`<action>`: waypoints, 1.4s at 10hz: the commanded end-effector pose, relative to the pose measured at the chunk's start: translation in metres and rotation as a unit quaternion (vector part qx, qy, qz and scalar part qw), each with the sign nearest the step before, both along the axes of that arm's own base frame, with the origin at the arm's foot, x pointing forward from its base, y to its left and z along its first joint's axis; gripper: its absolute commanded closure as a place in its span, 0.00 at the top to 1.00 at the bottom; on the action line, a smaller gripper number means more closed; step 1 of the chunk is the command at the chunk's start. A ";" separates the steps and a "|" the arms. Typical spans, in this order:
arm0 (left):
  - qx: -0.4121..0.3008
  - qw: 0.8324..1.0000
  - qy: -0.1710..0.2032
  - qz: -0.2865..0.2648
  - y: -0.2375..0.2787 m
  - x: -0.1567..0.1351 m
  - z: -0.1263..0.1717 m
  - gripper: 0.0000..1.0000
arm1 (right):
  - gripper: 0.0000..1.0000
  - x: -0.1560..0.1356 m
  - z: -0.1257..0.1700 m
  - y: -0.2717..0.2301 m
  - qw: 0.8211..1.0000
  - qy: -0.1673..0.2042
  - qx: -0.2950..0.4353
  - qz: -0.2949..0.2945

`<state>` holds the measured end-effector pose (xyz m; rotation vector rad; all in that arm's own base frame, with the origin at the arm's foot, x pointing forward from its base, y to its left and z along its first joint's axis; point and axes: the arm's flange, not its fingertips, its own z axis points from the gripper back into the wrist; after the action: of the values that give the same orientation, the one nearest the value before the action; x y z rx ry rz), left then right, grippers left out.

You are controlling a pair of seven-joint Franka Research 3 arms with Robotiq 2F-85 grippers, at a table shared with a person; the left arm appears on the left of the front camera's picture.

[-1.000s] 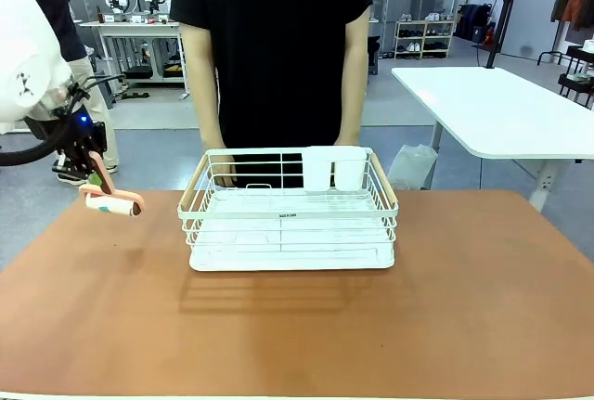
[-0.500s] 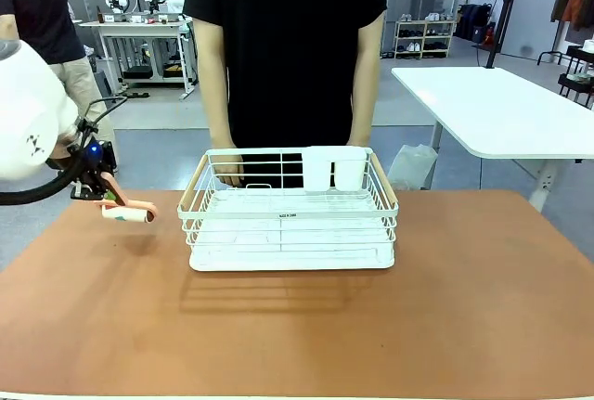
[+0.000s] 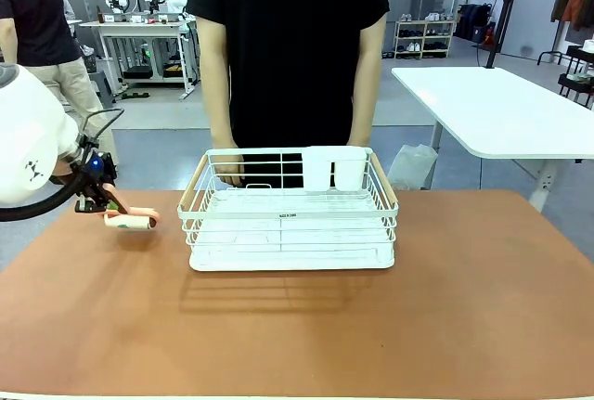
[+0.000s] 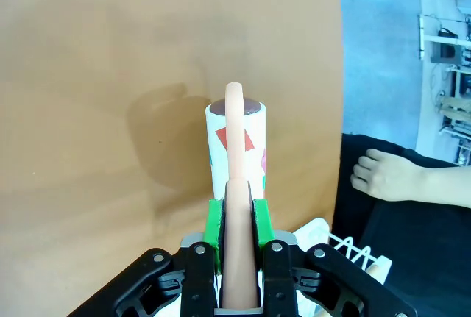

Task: Clean the table.
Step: Place the Lint Roller down when the Dish drying rack is positioned in the middle of the table.

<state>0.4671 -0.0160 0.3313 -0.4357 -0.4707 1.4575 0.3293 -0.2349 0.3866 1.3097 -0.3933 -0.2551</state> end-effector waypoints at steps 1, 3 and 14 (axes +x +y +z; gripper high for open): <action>-0.008 1.000 -0.002 0.009 -0.016 -0.005 -0.015 0.21 | 1.00 -0.001 0.002 0.000 1.000 -0.005 0.001 0.002; -0.011 1.000 0.010 0.006 -0.015 -0.006 -0.019 0.21 | 1.00 -0.001 0.002 0.000 1.000 -0.005 0.001 0.002; 0.010 0.993 0.106 0.058 -0.025 -0.031 0.050 1.00 | 1.00 -0.001 0.002 0.000 1.000 -0.005 0.001 0.002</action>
<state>0.4443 -0.0326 0.3667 -0.2497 -0.3666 1.5481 0.3293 -0.2349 0.3866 1.3097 -0.3932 -0.2551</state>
